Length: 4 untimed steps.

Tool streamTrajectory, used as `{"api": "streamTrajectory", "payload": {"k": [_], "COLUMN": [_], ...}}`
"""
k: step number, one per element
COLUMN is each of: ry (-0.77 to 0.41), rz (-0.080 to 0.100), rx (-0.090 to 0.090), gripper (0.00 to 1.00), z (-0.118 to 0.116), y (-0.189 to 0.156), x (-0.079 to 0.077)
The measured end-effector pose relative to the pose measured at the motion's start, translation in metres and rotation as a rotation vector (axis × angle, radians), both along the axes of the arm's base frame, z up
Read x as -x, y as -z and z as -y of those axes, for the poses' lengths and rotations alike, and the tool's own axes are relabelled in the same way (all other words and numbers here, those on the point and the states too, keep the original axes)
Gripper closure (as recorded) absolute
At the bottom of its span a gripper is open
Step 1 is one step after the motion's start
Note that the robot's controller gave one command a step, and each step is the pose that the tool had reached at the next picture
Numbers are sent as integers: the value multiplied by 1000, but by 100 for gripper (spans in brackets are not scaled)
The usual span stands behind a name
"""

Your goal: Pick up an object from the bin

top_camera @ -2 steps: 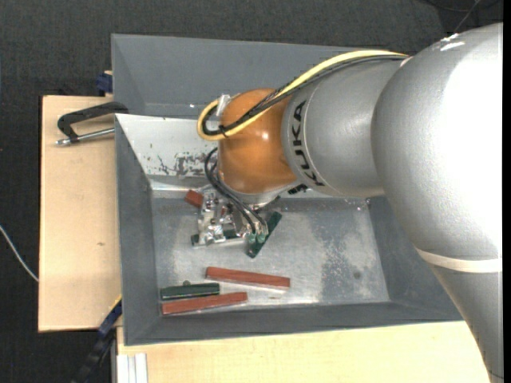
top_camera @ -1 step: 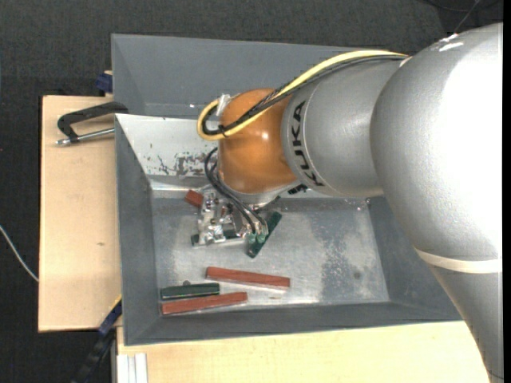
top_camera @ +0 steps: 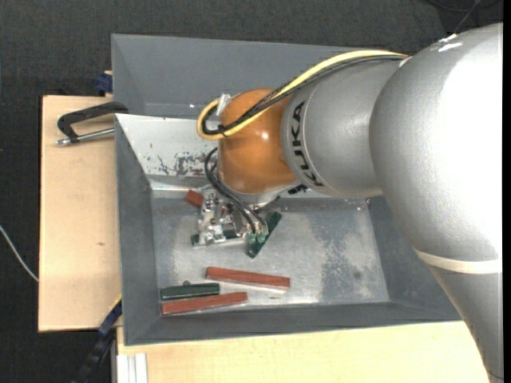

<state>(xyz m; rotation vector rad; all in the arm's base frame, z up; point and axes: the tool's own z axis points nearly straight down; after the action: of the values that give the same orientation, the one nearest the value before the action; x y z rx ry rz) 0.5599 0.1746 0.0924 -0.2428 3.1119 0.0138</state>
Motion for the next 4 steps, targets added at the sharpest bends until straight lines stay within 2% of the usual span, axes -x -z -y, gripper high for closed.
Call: {"api": "streamTrajectory", "payload": {"k": [4], "ry": [0], "rz": [0], "rx": [0], "gripper": [100], "z": [0], "y": [0], "x": [0]}}
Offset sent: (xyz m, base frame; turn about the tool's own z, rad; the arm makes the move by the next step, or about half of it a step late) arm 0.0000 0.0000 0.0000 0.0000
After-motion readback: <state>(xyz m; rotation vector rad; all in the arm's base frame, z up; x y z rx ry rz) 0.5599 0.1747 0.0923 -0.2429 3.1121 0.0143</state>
